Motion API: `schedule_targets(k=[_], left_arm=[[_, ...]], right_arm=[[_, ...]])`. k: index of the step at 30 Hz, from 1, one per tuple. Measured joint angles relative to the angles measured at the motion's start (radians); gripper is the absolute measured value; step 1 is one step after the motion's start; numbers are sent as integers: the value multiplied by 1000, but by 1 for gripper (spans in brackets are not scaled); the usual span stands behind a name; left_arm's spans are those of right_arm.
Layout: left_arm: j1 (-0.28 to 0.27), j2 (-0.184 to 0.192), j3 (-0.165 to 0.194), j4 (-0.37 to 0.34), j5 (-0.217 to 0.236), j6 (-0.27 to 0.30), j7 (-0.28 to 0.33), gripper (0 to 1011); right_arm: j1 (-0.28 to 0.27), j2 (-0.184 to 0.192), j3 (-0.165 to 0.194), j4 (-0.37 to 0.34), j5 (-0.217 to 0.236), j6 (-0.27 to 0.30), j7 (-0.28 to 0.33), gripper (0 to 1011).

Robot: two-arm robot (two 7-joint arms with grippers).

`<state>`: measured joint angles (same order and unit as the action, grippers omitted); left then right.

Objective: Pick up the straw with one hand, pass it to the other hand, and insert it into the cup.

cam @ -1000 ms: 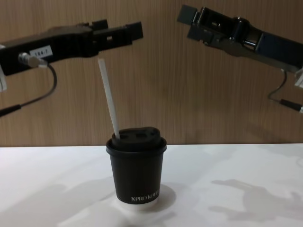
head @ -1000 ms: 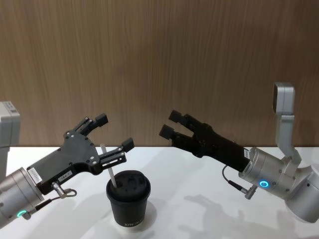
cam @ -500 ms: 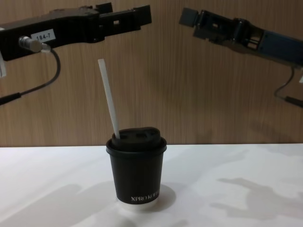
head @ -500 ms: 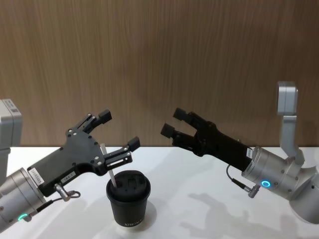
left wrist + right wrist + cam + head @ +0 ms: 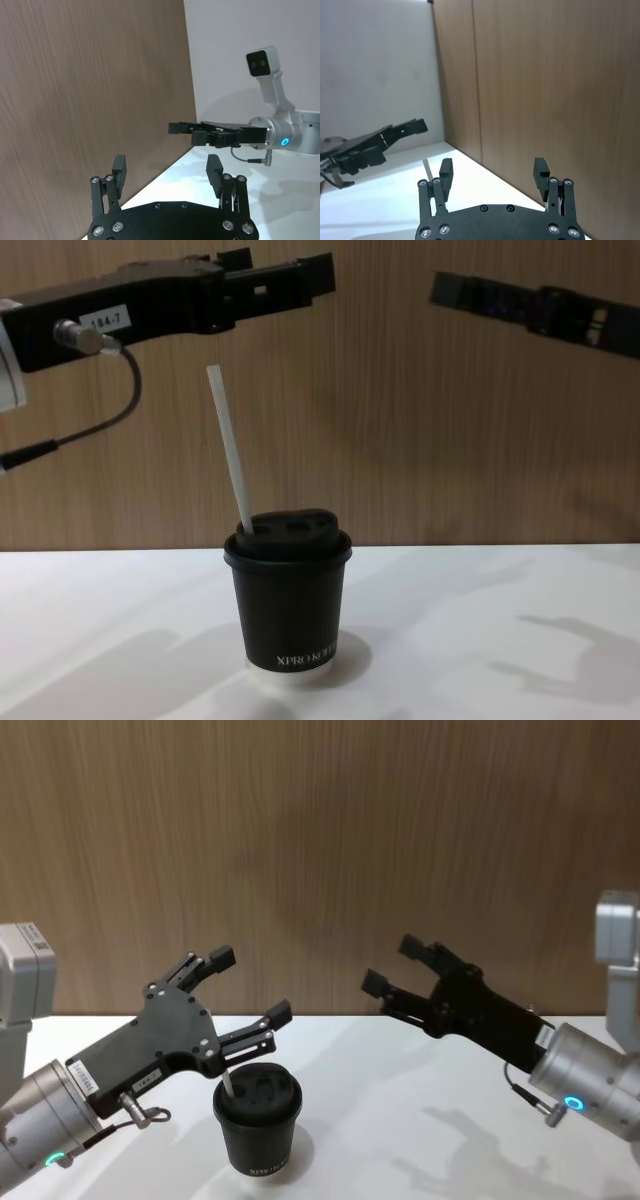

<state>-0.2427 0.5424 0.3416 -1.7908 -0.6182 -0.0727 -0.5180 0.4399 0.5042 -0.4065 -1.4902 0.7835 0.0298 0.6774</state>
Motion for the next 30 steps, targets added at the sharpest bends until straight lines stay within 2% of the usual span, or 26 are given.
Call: schedule_targets(k=[7, 15, 30], left_arm=[[-16, -6, 11, 23, -11, -6, -21, 1003], [-42, -13, 29, 59, -29, -15, -57, 1003], [-70, -16, 49, 108, -79, -43, -136, 1003]], right_arm=[[-72, 61, 34, -96, -10, 5, -68, 1001], [-141, 116, 62, -191, -4, 22, -116, 1001], [-217, 156, 76, -326, 21, 49, -185, 1001]])
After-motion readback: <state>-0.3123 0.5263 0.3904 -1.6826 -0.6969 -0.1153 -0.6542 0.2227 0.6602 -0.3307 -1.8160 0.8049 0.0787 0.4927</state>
